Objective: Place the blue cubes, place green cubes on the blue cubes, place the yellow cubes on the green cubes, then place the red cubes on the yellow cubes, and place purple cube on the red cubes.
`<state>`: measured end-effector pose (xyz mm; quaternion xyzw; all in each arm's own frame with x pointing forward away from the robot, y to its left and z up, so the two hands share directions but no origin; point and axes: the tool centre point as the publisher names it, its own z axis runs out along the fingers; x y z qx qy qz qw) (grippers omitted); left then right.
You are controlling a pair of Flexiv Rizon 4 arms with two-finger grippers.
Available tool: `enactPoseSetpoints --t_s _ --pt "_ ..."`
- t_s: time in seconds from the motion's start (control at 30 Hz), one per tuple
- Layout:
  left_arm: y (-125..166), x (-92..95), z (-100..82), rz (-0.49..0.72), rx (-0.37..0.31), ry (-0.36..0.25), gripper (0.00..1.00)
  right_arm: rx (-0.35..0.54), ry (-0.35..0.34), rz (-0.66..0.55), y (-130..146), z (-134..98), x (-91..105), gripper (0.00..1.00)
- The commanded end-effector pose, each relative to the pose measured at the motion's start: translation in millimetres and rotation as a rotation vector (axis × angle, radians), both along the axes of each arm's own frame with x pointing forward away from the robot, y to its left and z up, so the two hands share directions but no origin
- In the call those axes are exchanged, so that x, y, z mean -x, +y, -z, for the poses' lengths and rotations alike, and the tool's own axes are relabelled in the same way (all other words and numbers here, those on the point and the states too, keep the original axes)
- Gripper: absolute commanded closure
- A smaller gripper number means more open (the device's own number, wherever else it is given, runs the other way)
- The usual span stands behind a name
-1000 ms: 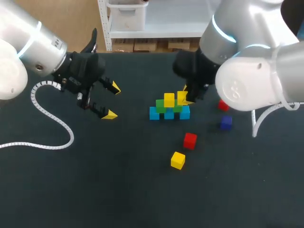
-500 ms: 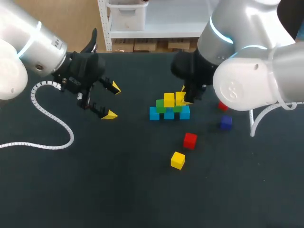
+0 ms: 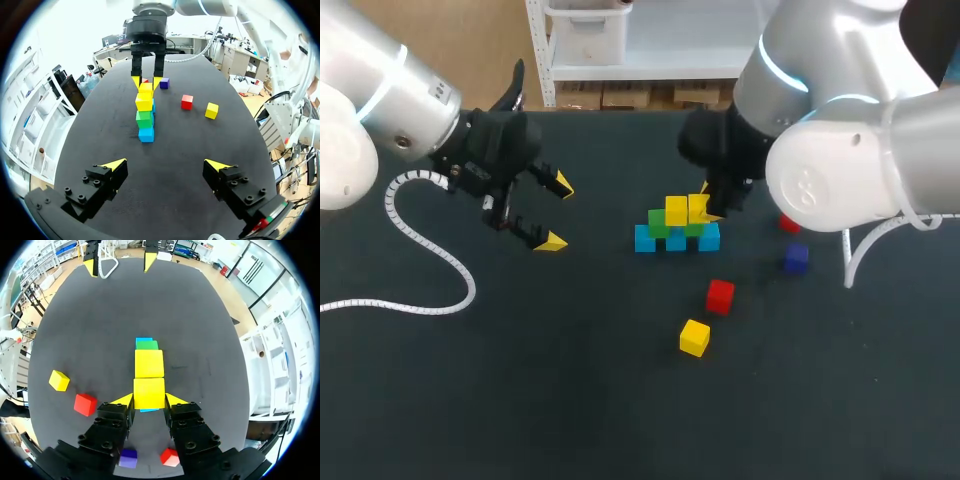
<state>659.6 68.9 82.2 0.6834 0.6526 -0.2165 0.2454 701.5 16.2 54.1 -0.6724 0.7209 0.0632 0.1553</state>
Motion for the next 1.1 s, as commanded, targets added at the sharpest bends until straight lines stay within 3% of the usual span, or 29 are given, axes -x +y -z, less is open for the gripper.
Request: enactPoseSetpoints --t_s 0.03,0.43,0.6,1.1 --pt "0.7 -0.8 0.5 0.003 0.002 -0.001 0.00 -0.004 0.003 -0.001 0.2 1.3 -1.2 1.00" --pt "0.7 -0.8 0.5 0.003 0.002 -0.001 0.00 -0.007 0.004 -0.003 0.8 2.8 -2.9 1.00" --pt "0.7 -0.8 0.5 0.003 0.002 -0.001 0.00 -0.006 0.008 -0.004 0.7 3.4 -3.3 0.89" --pt "0.7 -0.8 0.5 0.003 0.002 -0.001 0.00 -0.009 0.010 -0.007 2.0 4.8 -5.5 0.89"
